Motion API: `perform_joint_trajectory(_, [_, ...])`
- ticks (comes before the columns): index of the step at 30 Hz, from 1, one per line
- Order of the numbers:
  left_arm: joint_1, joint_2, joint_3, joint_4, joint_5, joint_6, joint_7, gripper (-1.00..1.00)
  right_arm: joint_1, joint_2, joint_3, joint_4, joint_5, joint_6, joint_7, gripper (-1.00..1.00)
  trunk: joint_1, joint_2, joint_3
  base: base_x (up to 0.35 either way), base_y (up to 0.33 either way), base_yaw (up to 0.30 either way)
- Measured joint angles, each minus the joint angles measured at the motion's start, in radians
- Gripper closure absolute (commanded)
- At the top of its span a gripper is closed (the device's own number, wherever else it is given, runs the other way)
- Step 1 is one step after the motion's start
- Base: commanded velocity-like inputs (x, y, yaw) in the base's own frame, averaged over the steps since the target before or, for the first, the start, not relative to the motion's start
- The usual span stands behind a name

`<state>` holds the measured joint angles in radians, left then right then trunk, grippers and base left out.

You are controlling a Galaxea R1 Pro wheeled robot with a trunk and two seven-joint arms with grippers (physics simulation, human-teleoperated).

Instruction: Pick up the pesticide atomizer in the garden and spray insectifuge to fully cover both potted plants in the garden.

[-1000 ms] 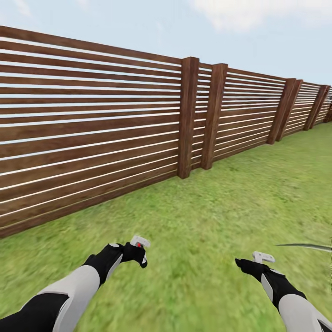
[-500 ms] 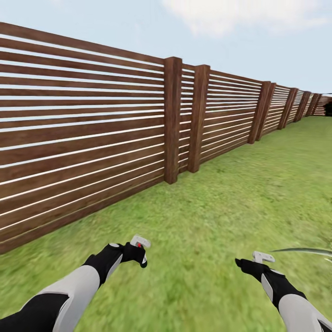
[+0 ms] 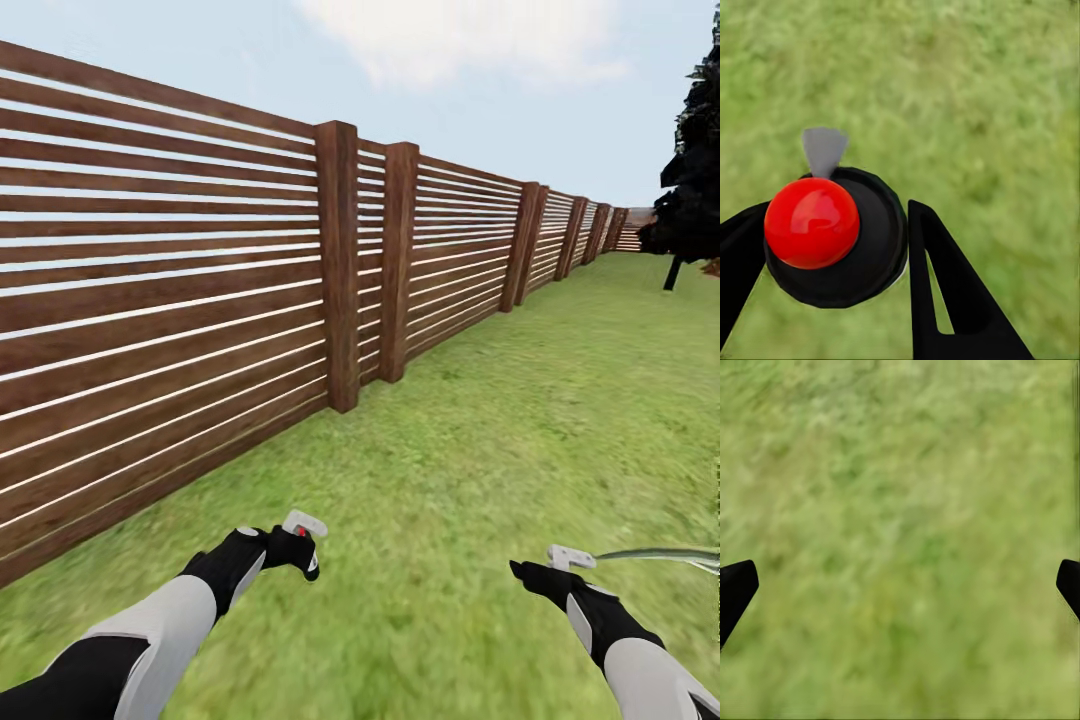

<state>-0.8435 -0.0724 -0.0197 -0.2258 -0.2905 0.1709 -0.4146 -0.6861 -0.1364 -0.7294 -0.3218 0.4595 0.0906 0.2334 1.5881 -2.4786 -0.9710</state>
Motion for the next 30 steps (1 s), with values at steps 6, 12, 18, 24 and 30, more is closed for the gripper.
perform_joint_trajectory(6, [0.000, 0.000, 0.000, 0.000, 0.000, 0.000, 0.000, 1.00, 0.000, 0.000, 0.000, 0.000, 0.000, 0.000, 0.000, -1.00, 0.000, 0.000, 0.004, 0.339, 0.122, -0.236])
perform_joint_trajectory(12, [0.000, 0.000, 0.000, 0.000, 0.000, 0.000, 0.000, 1.00, 0.000, 0.000, 0.000, 0.000, 0.000, 0.000, 0.000, -1.00, 0.000, 0.000, 0.008, 0.338, 0.113, -0.236])
perform_joint_trajectory(18, [0.000, -0.001, 0.000, 0.000, 0.000, 0.000, 0.000, 1.00, 0.000, 0.000, 0.000, 0.000, 0.000, 0.000, 0.000, -1.00, 0.000, 0.000, 0.013, 0.339, 0.111, -0.236])
perform_joint_trajectory(24, [0.001, -0.001, 0.000, 0.000, 0.000, 0.000, 0.000, 1.00, 0.000, 0.001, 0.000, 0.000, 0.000, 0.000, 0.000, -1.00, 0.000, 0.000, 0.017, 0.339, 0.111, -0.236])
perform_joint_trajectory(30, [0.001, 0.000, 0.000, 0.000, 0.000, 0.000, 0.000, 1.00, 0.000, 0.001, 0.000, 0.000, 0.000, 0.000, 0.000, -1.00, 0.000, 0.000, 0.021, 0.339, 0.110, -0.236])
